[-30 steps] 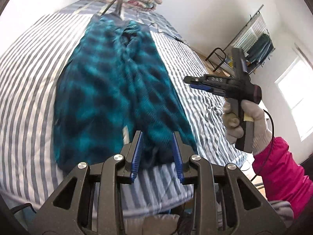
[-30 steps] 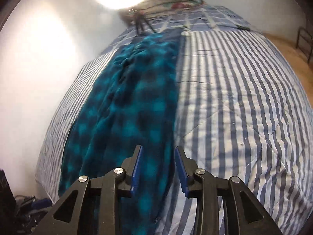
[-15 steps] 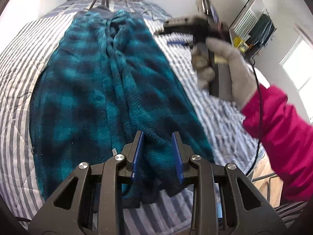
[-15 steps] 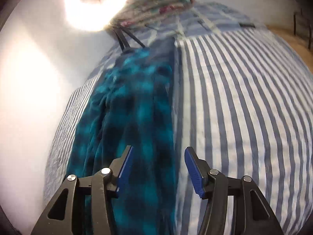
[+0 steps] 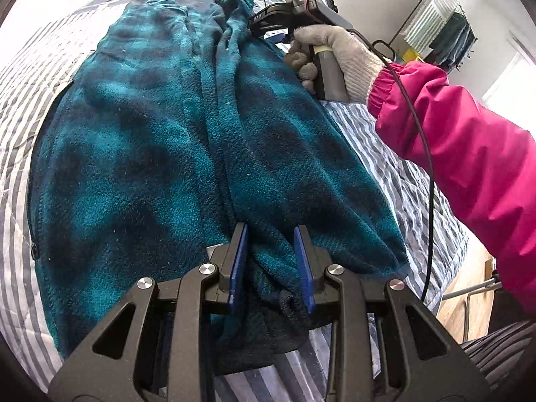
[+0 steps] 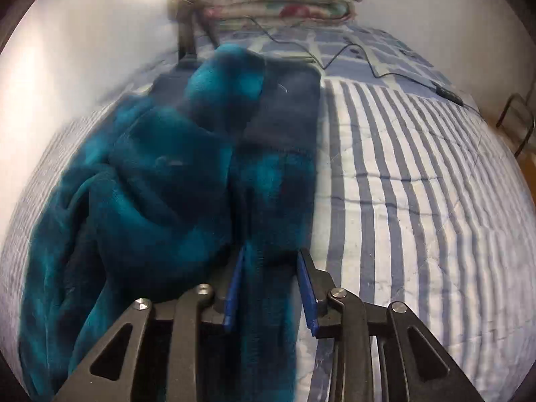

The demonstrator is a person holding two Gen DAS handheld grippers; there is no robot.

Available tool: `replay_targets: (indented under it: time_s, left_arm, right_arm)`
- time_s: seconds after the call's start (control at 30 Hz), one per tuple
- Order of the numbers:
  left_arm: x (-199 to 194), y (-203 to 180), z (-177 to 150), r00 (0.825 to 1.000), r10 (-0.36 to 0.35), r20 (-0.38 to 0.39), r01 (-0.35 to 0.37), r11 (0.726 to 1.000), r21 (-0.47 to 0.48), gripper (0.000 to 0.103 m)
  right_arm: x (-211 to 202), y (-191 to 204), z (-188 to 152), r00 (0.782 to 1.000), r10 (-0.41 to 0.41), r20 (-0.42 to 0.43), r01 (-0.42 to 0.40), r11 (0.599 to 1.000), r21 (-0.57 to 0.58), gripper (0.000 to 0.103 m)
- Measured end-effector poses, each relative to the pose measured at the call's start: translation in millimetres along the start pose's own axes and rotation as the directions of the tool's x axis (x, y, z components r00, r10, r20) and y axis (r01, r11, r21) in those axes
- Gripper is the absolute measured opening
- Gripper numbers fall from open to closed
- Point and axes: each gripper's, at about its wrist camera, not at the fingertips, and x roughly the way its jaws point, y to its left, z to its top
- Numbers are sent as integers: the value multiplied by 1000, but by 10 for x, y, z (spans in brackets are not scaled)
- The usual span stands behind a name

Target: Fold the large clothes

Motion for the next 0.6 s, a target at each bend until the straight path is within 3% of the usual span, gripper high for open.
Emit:
replay_targets:
  time_s: [0.13, 0.23, 0.43, 0.5, 0.6]
  left_arm:
    - [-36, 40, -13, 1000, -22, 9, 22, 1000, -20, 29]
    - [-53, 78, -33, 1000, -20, 12, 20, 1000, -14, 29]
    - [-40, 87, -53, 1000, -15, 14, 15, 1000, -3, 29]
    - [-36, 80, -60, 1000, -12, 16, 12, 1000, 4, 29]
    - [-44, 50, -83, 1000, -7, 19, 7, 1000, 16, 29]
  right_arm:
    - [-291, 69, 57, 998, -8, 61, 10, 1000, -28, 32]
    - [-509, 182, 117, 990, 54, 130, -49, 998, -45, 32]
    - [-217, 627, 164, 996, 77, 35, -71, 988, -134, 32]
    - [22, 701, 120, 999, 36, -9, -36, 986, -161, 32]
    - [60, 728, 112, 1000, -4, 2, 4, 985, -174, 30]
